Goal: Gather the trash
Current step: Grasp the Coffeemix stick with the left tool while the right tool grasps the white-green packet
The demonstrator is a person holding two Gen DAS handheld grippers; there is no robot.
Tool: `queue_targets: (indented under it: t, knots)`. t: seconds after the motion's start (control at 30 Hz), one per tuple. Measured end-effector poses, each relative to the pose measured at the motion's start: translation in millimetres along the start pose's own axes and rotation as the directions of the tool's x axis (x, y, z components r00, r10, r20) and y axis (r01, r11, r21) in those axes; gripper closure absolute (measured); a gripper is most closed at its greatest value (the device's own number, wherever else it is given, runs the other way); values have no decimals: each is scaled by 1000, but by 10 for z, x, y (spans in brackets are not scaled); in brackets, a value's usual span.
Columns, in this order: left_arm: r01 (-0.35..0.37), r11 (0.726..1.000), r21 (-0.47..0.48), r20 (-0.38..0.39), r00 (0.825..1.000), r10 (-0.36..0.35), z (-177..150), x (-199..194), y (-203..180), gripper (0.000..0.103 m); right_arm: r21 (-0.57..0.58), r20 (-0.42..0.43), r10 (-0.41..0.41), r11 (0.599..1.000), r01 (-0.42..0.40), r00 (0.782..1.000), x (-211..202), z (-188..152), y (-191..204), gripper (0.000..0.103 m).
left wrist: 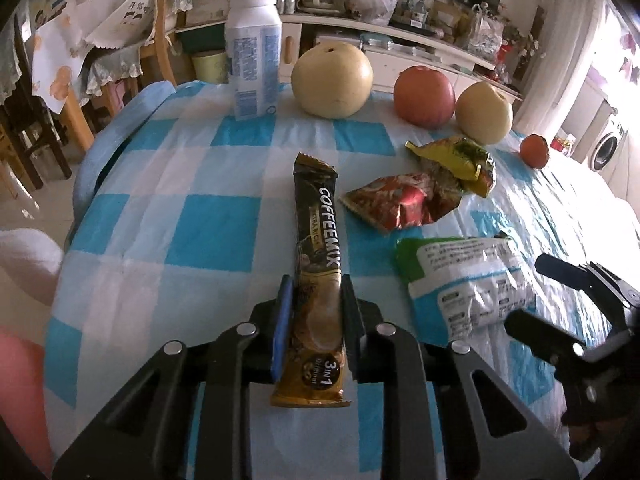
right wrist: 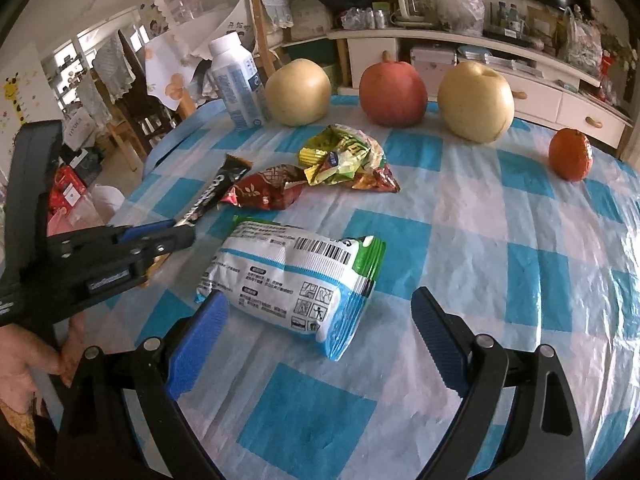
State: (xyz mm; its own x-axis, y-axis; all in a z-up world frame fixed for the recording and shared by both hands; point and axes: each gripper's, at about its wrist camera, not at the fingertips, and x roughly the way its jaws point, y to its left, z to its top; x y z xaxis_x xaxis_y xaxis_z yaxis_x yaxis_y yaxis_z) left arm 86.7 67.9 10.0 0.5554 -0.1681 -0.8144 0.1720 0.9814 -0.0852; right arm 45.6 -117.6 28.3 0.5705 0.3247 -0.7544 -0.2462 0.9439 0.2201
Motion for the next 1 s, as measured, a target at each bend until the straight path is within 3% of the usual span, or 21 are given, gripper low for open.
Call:
queue_targets:
  t: [0.2, 0.33, 0.4, 0.5, 0.63, 0.77, 0.87, 1.0]
  knots:
    - [19, 1000, -4, -6, 1000, -19, -1, -7, 32, 77, 47, 24, 15, 999, -16, 1000, 17, 96, -64, 11]
    - [18, 1000, 3, -1, 1000, -18, 30, 19, 14, 61, 18, 19, 11, 1000, -11, 1000, 76, 109, -32, 11]
    - [12, 1000, 9, 2, 1000, -12, 30, 27, -3, 59, 18, 0, 3, 1000, -3, 1000, 134, 100, -33, 11]
    - [2, 1000, 20, 7, 1000, -2, 34, 40, -24, 59, 32, -19, 69, 997, -68, 997, 119, 92, 14, 10]
    - [-29, 999, 33, 9, 1000, 28, 28, 36, -8, 75, -24, -66, 102, 994, -104, 993, 84, 18, 221, 9]
    - [-24, 1000, 4, 4, 1000, 24, 36, 16, 93, 77, -102, -122, 218, 968, -230, 968, -44, -119, 466, 9]
    - [-28, 1000, -1, 1, 1000, 28, 26, 5, 133, 78, -189, -72, 166, 966, -177, 983, -208, -152, 544, 9]
    - [-24, 1000, 2, -2, 1000, 24, 8, -18, 154, 78, -190, 19, 34, 981, -30, 999, -217, -59, 441, 9]
